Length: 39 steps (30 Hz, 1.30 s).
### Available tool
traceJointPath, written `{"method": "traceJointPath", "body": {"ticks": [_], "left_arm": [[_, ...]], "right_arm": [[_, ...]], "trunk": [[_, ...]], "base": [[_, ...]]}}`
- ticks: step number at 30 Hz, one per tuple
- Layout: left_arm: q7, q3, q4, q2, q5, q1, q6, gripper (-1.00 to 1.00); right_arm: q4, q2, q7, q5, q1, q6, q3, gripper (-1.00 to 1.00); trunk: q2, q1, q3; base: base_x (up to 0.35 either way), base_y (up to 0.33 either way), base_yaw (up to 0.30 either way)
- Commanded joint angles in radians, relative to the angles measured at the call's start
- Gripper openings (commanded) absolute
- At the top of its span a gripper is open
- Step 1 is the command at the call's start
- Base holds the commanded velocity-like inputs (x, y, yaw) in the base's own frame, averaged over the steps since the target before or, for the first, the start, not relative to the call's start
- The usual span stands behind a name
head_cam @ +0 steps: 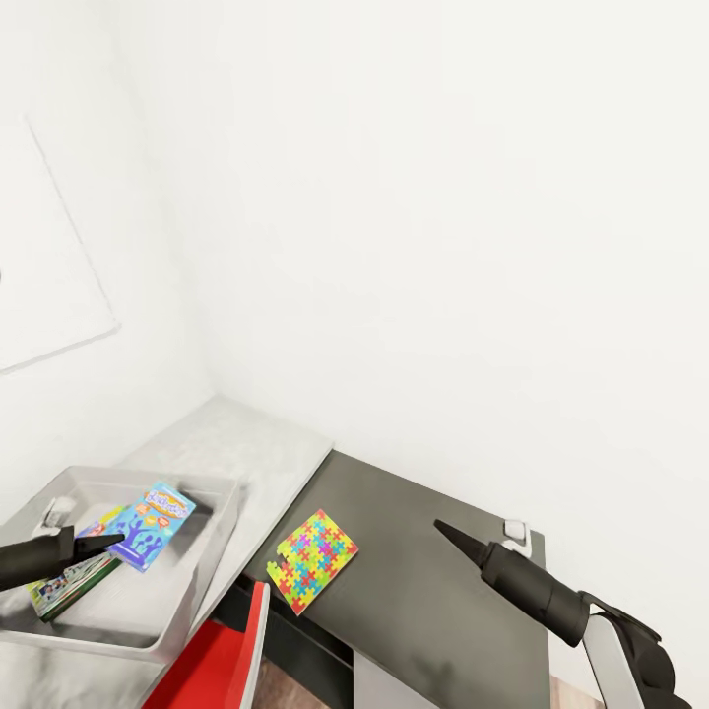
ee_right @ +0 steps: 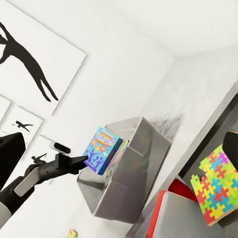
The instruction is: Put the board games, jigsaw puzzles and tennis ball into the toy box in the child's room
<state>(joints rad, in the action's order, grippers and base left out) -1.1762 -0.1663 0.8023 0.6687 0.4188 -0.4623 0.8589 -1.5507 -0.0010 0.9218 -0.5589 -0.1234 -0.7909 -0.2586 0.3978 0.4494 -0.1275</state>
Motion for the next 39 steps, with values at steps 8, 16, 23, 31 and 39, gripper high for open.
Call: {"method": "traceJointPath", "body": {"ticks": [8, 16, 23, 31, 39], "left_arm": [[0.059, 0.003, 0.000, -0.031, -0.001, -0.001, -0.056, -1.00], [0.109, 0.007, -0.001, -0.057, 0.000, -0.001, -0.078, -1.00], [0.116, 0.010, -0.001, -0.069, -0.002, -0.001, -0.080, -1.00], [0.115, 0.013, -0.003, -0.075, -0.007, -0.001, -0.084, -1.00], [0.112, 0.012, -0.003, -0.075, -0.047, -0.001, -0.089, -1.00]], "right_arm": [[-0.001, 0.000, 0.000, -0.003, -0.001, -0.005, -0.001, 1.00], [0.000, -0.001, 0.001, -0.003, -0.001, -0.005, -0.001, 1.00], [-0.001, -0.002, 0.003, -0.003, -0.001, -0.005, -0.001, 1.00], [0.000, -0.004, 0.006, -0.003, -0.001, -0.005, -0.001, 1.00], [-0.001, -0.004, 0.006, -0.003, -0.001, -0.005, -0.001, 1.00]], "trunk": [[0.002, 0.001, -0.002], [0.002, 0.001, -0.002], [0.002, 0.001, -0.002], [0.002, 0.001, -0.002], [0.002, 0.001, -0.002]], "base": [[0.000, 0.000, 0.000], [0.000, 0.000, 0.000], [0.000, 0.000, 0.000], [0.000, 0.000, 0.000], [0.000, 0.000, 0.000]]}}
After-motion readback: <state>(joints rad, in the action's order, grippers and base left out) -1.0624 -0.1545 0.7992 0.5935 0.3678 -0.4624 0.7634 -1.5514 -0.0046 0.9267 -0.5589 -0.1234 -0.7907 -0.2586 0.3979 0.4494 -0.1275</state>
